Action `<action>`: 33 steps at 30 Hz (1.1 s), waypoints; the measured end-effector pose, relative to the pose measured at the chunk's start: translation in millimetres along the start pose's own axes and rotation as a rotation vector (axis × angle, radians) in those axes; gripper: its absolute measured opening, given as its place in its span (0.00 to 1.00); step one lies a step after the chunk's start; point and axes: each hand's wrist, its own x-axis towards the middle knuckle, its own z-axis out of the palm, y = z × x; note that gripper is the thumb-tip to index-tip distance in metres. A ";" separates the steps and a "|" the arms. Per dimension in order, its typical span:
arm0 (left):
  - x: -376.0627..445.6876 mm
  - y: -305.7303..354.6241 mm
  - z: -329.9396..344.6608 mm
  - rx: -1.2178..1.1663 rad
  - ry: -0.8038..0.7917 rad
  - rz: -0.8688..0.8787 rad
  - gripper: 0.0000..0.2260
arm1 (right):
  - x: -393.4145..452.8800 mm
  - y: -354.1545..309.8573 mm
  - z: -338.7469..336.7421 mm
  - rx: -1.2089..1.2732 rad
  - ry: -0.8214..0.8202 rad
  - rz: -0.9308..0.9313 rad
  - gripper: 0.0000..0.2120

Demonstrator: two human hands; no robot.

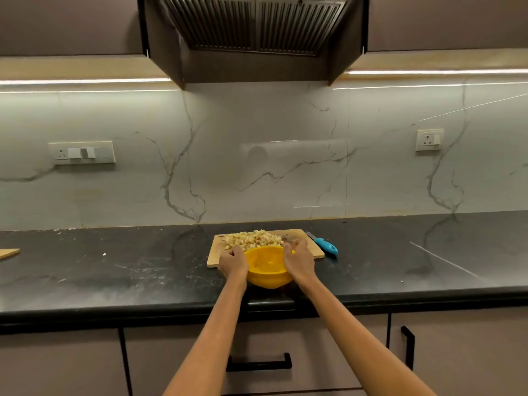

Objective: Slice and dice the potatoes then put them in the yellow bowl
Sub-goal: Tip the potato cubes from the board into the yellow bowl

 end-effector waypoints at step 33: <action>148.5 -32.4 45.1 1.196 0.130 0.015 0.18 | 161.6 69.4 31.5 -0.775 0.106 0.178 0.15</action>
